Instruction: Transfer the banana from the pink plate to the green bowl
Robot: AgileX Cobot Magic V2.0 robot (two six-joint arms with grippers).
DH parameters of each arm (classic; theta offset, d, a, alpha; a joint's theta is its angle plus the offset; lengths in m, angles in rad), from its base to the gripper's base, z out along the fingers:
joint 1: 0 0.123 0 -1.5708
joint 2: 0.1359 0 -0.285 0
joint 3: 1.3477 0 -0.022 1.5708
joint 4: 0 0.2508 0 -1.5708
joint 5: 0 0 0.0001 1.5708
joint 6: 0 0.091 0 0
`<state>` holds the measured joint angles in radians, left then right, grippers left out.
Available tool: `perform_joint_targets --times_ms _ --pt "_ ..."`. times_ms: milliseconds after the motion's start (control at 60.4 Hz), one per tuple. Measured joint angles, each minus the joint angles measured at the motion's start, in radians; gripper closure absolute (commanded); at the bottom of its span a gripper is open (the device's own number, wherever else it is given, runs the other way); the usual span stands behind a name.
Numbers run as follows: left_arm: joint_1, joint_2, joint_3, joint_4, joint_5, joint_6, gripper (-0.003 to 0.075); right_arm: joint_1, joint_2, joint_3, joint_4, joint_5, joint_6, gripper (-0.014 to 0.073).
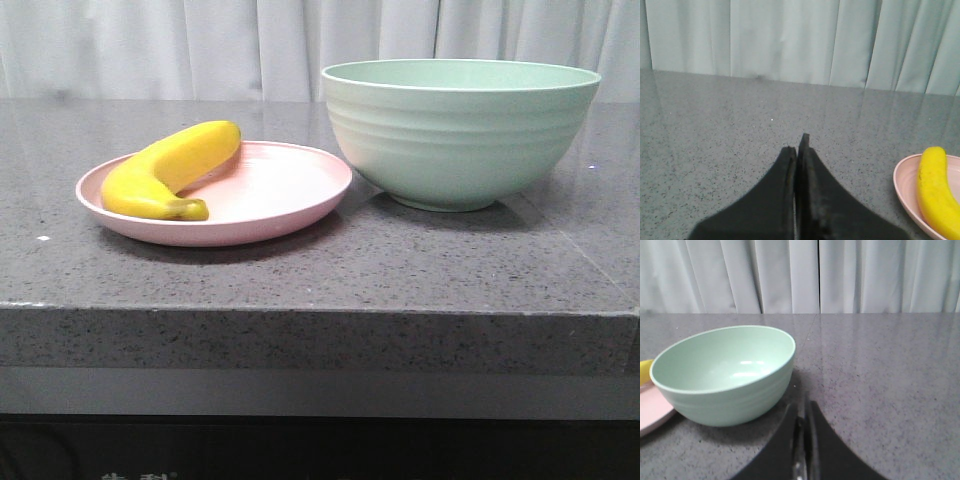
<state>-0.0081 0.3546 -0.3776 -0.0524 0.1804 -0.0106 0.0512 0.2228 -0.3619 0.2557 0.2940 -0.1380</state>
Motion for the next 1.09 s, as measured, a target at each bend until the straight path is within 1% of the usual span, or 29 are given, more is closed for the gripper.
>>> perform_joint_targets --times_ms 132,182,215,248,281,298,314,331,348,364,381,397,430,463,496,596,695,745,844,960,1092 --pt "0.0 0.101 -0.027 0.002 0.002 0.0 0.0735 0.0 0.101 -0.063 0.0 0.008 0.0 0.0649" --pt "0.0 0.114 -0.027 0.002 0.007 0.0 0.0704 0.0 0.125 -0.069 0.0 0.008 0.0 0.0613" --pt "0.0 0.116 -0.027 0.002 0.007 0.0 0.0658 0.0 0.132 -0.069 0.0 0.01 0.0 0.0577" --pt "0.0 0.116 -0.027 0.002 0.007 0.0 0.0589 0.0 0.136 -0.069 0.0 0.015 0.0 0.0508" --pt "0.0 0.116 -0.027 0.002 0.007 0.0 0.0498 0.0 0.135 -0.069 -0.002 0.015 0.0 0.0416" --pt "0.0 0.116 -0.027 0.002 0.007 0.0 0.0435 0.0 0.135 -0.069 -0.004 0.017 0.0 0.0375" --pt "0.0 0.116 -0.027 0.002 0.007 0.0 0.039 0.0 0.135 -0.069 -0.006 0.017 0.0 0.031" --pt "0.0 0.116 -0.027 0.002 0.007 0.0 0.0321 0.0 0.135 -0.069 -0.009 0.017 0.0 0.0246" --pt "0.0 0.116 -0.027 0.002 0.007 0.0 0.0274 0.0 0.135 -0.069 -0.011 0.017 0.0 0.0186" --pt "0.0 0.116 -0.027 0.002 0.007 0.0 0.0209 0.0 0.135 -0.069 -0.015 0.018 0.0 0.0148" --pt "0.0 0.116 -0.027 0.002 0.007 0.0 0.0169 0.0 0.135 -0.069 -0.017 0.018 0.0 0.0096" --pt "0.0 0.116 -0.027 0.002 0.007 0.0 0.0117 0.0 0.135 -0.069 -0.02 0.018 0.0 0.0066" --pt "0.0 0.116 -0.027 0.002 -0.001 0.0 0.0049 0.0 0.135 -0.069 -0.022 0.018 0.0 0.0002" --pt "0.0 0.116 -0.027 0.002 -0.012 0.0 0.0008 0.0 0.135 -0.069 -0.025 0.018 0.0 -0.0045" --pt "0.0 0.118 -0.027 0.002 -0.024 0.0 0.0019 0.0 0.135 -0.069 -0.025 0.018 0.0 -0.0069" --pt "0.0 0.123 -0.03 -0.026 -0.042 0.0 0.0058 0.0 0.135 -0.069 -0.027 0.018 0.0 -0.0058" --pt "-0.016 0.158 -0.071 -0.037 0.026 0.0 0.0076 0.0 0.135 -0.069 -0.027 0.018 0.0 -0.0058" --pt "-0.051 0.205 -0.129 -0.039 0.103 0.0 0.008 0.0 0.135 -0.069 -0.027 0.015 0.0 -0.0058" --pt "-0.118 0.304 -0.228 -0.041 0.209 0.0 0.008 0.0 0.135 -0.069 -0.027 0.0 0.0 -0.0058" --pt "-0.218 0.486 -0.373 -0.04 0.338 0.0 0.008 0.0 0.135 -0.069 -0.027 -0.013 0.0 -0.0058" --pt "-0.323 0.68 -0.513 -0.04 0.406 0.0 0.008 0.0 0.135 -0.069 -0.027 -0.015 -0.002 -0.0058"
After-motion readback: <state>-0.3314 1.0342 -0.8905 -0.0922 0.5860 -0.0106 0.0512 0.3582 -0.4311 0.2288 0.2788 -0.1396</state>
